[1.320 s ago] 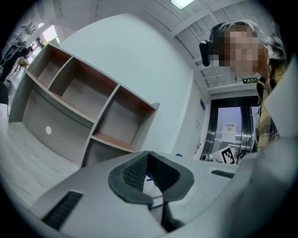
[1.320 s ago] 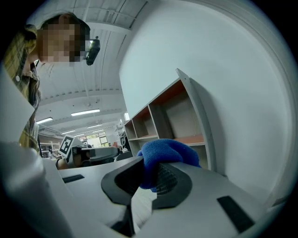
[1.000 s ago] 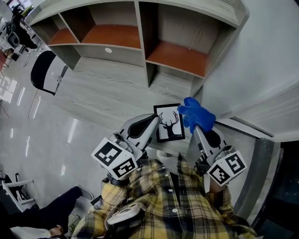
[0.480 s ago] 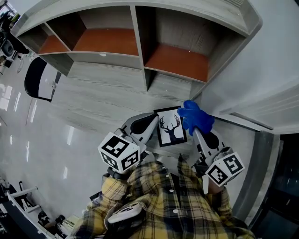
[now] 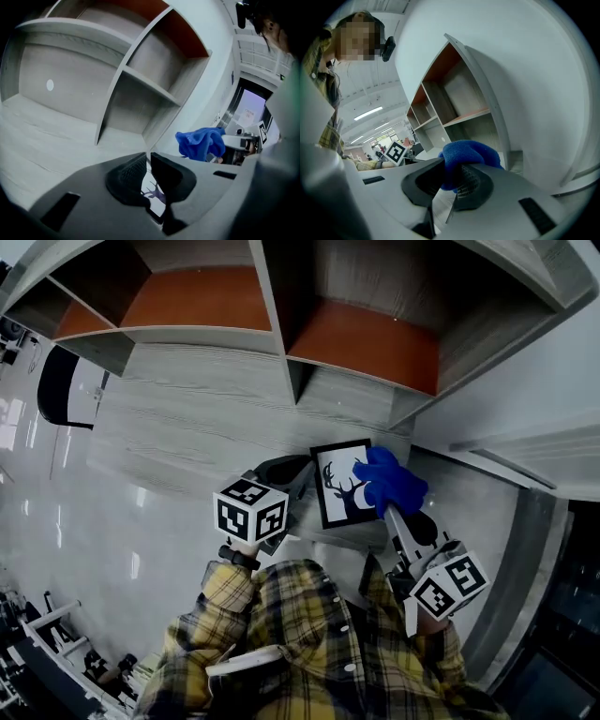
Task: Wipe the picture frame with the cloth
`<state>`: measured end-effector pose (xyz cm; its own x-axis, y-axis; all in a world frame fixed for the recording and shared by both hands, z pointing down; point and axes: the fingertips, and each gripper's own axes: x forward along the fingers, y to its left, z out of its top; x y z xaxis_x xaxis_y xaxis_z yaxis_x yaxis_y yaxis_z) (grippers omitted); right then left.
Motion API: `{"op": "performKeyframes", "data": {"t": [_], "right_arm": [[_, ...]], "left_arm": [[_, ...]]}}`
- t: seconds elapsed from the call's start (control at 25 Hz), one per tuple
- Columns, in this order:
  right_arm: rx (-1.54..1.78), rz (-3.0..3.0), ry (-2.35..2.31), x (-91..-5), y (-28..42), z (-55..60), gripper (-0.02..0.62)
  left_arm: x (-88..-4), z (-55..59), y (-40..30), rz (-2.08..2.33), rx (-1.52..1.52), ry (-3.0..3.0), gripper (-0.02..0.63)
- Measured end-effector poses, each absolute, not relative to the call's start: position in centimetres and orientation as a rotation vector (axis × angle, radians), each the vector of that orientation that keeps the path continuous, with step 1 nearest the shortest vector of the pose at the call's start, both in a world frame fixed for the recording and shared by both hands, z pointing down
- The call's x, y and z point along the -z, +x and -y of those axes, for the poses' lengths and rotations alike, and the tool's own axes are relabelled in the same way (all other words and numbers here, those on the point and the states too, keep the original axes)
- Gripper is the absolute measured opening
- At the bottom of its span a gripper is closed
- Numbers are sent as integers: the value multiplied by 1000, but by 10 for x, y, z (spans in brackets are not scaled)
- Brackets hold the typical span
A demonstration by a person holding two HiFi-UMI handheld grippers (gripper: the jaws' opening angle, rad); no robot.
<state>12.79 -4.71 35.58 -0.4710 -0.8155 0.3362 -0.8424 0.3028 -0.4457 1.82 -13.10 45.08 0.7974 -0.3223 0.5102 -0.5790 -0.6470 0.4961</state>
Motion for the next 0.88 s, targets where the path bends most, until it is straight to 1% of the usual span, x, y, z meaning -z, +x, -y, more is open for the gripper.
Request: {"op": "performKeyframes", "data": {"t": [0.12, 0.32, 0.48, 0.88], "right_arm": [[-936, 2471, 1596, -368, 132, 47, 52], [-986, 2433, 1612, -386, 137, 45, 51], [-1037, 2398, 1629, -397, 142, 39, 51], [-1074, 2381, 1613, -412, 139, 37, 51]], "left_arm": [[-490, 128, 26, 632, -585, 2238, 71], [-549, 127, 28, 651, -709, 2141, 111], [-576, 124, 29, 652, -763, 2087, 147], [-601, 128, 29, 717, -939, 2074, 149]]}}
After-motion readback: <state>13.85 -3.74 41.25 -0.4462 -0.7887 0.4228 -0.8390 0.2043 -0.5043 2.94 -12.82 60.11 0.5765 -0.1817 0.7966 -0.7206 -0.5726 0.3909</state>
